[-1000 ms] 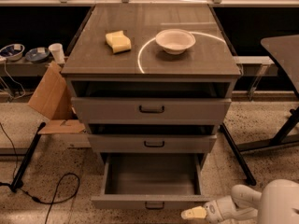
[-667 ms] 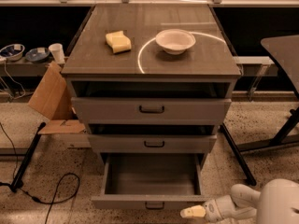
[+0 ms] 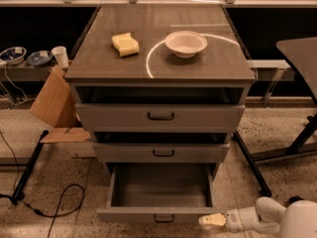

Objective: Close bottom drawer

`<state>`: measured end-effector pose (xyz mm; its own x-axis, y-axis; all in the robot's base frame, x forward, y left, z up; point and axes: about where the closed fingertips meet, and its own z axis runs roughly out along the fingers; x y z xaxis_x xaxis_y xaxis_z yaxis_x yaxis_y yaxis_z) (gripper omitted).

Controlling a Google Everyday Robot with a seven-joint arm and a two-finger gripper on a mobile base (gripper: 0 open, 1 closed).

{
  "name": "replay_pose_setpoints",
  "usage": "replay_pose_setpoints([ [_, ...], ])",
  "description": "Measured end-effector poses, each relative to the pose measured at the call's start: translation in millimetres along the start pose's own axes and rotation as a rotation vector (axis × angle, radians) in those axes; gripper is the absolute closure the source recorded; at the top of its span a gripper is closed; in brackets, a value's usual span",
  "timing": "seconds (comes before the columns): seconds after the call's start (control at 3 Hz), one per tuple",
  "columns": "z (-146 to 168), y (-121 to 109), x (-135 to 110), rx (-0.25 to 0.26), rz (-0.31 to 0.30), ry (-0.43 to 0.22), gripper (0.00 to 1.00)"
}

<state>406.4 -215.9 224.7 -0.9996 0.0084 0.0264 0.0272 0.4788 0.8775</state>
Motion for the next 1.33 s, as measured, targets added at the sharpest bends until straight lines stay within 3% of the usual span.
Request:
replay_pose_setpoints([
  [1.0,-35,-54,-33,-0.035,0.062,-0.097,0.88],
  [1.33,-43,-77,-42,-0.026,0.108,-0.119,1.00],
])
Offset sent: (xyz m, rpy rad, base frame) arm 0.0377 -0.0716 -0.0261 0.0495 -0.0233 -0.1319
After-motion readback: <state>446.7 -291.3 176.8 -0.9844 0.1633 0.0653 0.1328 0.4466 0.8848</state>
